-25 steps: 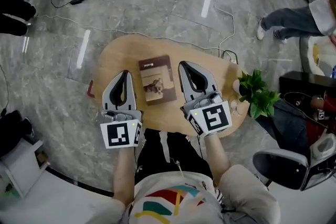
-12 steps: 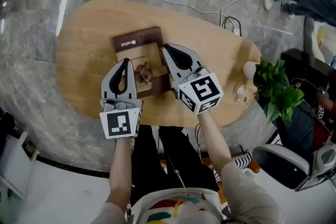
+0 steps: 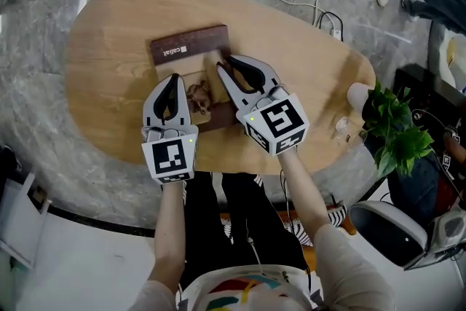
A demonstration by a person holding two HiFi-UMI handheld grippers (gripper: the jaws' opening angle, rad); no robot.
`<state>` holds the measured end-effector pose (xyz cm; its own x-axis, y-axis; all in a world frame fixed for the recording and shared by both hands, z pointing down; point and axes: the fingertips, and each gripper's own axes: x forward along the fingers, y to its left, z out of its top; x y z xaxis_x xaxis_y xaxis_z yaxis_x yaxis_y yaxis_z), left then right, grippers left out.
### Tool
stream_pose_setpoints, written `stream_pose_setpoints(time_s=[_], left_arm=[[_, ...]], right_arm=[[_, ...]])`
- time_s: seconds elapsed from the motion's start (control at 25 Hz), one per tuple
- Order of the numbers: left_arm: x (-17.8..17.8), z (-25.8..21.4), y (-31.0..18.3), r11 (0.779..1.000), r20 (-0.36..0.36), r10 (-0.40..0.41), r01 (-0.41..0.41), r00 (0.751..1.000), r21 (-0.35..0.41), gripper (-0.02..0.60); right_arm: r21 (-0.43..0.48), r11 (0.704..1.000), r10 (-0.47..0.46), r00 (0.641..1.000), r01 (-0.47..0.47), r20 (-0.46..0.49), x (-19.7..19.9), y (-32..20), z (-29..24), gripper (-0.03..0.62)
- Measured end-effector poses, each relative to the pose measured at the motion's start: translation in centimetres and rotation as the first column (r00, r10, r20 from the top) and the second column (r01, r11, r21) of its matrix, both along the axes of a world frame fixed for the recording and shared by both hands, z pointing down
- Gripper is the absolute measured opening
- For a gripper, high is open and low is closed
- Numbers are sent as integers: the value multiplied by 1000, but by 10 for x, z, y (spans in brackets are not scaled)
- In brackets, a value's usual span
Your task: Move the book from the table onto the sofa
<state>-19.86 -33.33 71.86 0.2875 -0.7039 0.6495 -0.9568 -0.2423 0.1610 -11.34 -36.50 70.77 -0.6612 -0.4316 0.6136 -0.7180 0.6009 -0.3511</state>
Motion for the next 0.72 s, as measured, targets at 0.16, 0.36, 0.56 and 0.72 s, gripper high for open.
stream_pose_setpoints(time_s=[0.16, 0.36, 0.56, 0.72], left_arm=[[6, 9, -2, 999, -12, 20, -20, 1000, -29, 6], [7, 12, -9, 999, 7, 29, -29, 1000, -32, 8], [7, 11, -20, 1000, 14, 14, -14, 1000, -17, 6], [4, 6, -38, 1000, 13, 2, -2, 1000, 15, 8]], right_arm=[[-25, 1000, 6, 1000, -6, -5, -6, -2, 12, 75], [-23, 1000, 11, 1000, -12, -20, -6, -11, 20, 75], [12, 1000, 14, 999, -14, -37, -5, -30, 21, 75], [40, 999, 29, 997, -26, -66, -6, -51, 24, 74]])
